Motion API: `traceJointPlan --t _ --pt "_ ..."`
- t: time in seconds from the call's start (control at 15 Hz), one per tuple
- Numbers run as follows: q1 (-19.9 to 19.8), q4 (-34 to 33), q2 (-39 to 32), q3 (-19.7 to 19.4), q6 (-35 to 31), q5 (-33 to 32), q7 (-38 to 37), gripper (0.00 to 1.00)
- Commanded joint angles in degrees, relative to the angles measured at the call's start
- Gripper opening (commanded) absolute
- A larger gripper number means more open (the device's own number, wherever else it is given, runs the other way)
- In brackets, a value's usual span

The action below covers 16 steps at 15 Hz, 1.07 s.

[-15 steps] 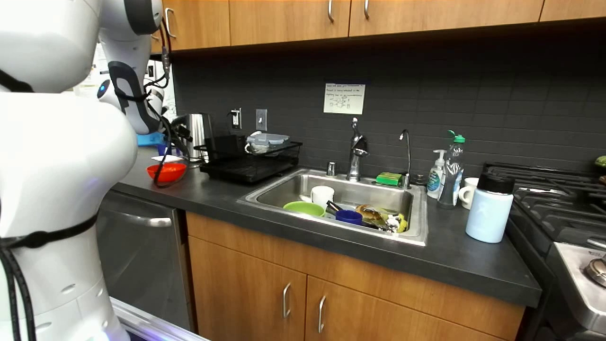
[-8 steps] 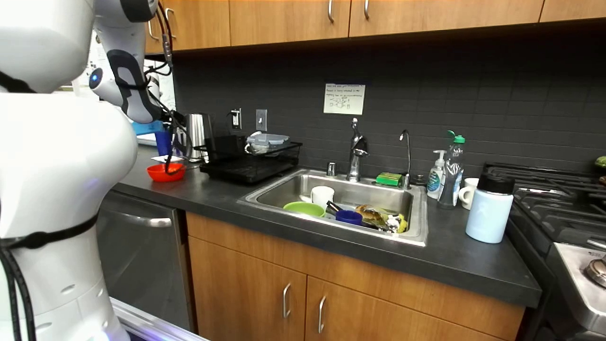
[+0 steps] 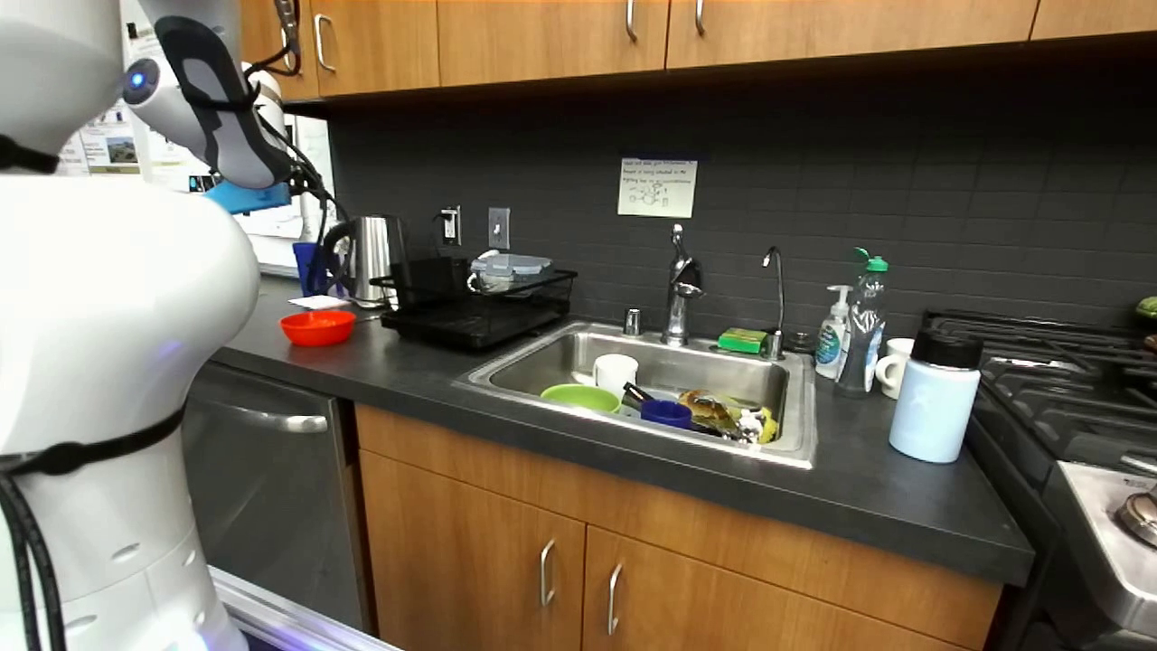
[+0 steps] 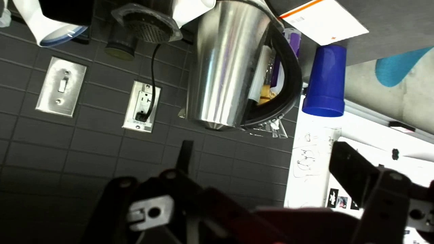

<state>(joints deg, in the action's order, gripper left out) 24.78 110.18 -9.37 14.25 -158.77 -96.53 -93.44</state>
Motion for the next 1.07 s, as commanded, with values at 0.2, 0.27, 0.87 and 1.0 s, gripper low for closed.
traceJointPlan --t 0.2,0.27,0.87,1.0 --pt "-4.4 14.0 10.3 -2.5 -10.8 10.6 17.1 1.00" --pt "-4.8 15.8 11.2 -2.9 -10.7 13.1 20.7 1.00" --pt "-7.2 23.8 12.2 -6.5 -5.6 29.5 45.4 1.00" --pt "-7.4 24.3 12.6 -6.8 -5.2 30.1 46.8 1.00"
